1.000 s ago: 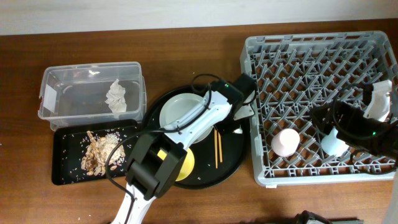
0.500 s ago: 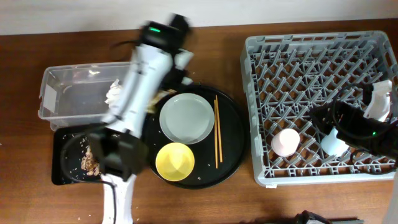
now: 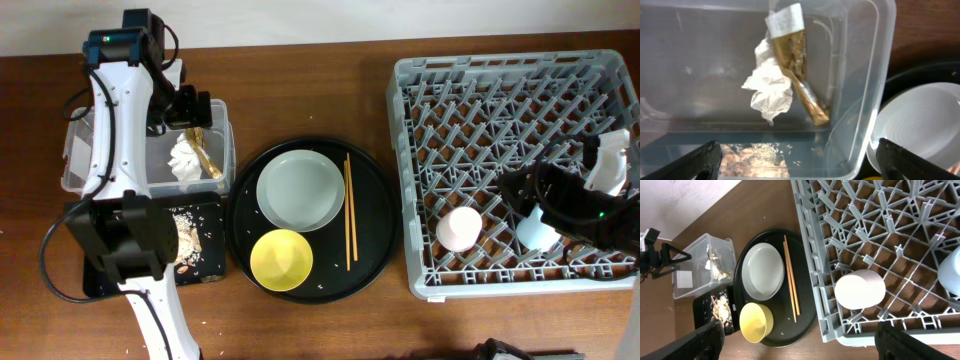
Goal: Sort waste into correct bins and load items into the dishwasher rack
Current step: 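Pick the gold wrapper and drop it in the clear bin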
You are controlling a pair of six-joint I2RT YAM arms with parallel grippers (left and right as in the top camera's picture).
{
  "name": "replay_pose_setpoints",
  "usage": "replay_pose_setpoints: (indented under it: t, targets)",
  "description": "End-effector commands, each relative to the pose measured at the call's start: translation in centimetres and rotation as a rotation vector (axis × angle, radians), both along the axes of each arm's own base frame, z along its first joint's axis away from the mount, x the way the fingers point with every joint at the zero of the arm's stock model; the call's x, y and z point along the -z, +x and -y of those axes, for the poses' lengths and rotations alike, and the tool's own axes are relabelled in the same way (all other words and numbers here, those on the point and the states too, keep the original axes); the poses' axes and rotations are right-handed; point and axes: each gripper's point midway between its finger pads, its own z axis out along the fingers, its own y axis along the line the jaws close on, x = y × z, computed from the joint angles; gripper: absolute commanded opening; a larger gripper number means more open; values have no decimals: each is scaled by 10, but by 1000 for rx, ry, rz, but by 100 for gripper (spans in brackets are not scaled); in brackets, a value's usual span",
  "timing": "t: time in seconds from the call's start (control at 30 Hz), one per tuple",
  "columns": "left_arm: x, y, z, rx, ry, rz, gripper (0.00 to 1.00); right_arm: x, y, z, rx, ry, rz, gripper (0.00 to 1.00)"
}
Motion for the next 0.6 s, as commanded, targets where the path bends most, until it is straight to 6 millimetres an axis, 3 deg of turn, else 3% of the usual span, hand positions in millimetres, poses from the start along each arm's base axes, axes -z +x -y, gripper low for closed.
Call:
replay_pose_setpoints:
  t: [0.0,0.13,0.23,0.47,0.57]
  targets:
    - [-63,-15,12,39,-41,134,99,-1,-1,2,3,-15,4,97]
    - [-164,-63,15,59,14,359,99,-1,-1,2,3,-15,4,99]
    - [-247,-131,31,98,19,593,99,-1,-1,2,3,-15,4,99]
    - [-302,-231,36,138,0,786,99,-1,-1,2,3,-15,4,99]
    - [-317,-258,34,135,-1,863,99,-1,-1,2,3,-15,4,99]
